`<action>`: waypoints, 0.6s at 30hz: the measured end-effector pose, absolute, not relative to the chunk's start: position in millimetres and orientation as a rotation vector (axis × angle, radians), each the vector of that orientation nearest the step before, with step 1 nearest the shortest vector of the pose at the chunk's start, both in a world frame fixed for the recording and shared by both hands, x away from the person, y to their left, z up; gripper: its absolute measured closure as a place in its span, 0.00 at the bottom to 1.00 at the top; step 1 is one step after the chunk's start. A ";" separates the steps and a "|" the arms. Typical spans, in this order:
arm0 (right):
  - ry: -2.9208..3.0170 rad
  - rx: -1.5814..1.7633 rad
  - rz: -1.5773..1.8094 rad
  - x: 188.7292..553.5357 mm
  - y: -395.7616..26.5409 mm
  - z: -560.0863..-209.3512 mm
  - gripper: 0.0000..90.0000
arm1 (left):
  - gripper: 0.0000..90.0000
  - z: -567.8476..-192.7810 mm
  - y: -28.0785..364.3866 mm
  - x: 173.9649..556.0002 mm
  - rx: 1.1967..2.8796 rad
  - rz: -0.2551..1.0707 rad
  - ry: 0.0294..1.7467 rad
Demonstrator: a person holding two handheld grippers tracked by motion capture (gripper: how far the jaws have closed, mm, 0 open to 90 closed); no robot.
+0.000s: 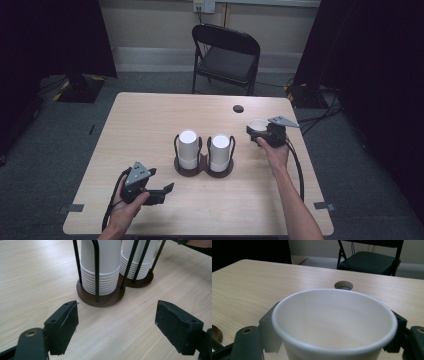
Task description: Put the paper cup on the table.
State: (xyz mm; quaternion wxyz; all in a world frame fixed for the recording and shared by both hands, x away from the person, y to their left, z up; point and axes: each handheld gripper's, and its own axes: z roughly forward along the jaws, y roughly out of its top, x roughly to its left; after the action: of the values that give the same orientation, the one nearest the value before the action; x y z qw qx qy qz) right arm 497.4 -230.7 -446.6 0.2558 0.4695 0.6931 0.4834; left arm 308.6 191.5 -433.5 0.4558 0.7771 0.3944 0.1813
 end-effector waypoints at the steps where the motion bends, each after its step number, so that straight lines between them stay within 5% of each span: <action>1: 1.887 1.279 1.309 497.9 -229.2 -449.5 0.25 | 0.21 -433.2 191.3 308.1 1.915 0.445 0.972; 18: 1.883 1.263 1.307 488.1 -216.6 -474.8 0.25 | 0.21 -432.3 194.4 306.9 1.903 0.461 0.982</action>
State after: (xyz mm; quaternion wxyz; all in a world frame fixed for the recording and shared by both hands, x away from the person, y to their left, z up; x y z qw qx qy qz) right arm 488.1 -216.6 -474.8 0.2594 0.4660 0.6950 0.4822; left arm 306.9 194.4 -432.3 0.4576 0.7724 0.3987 0.1873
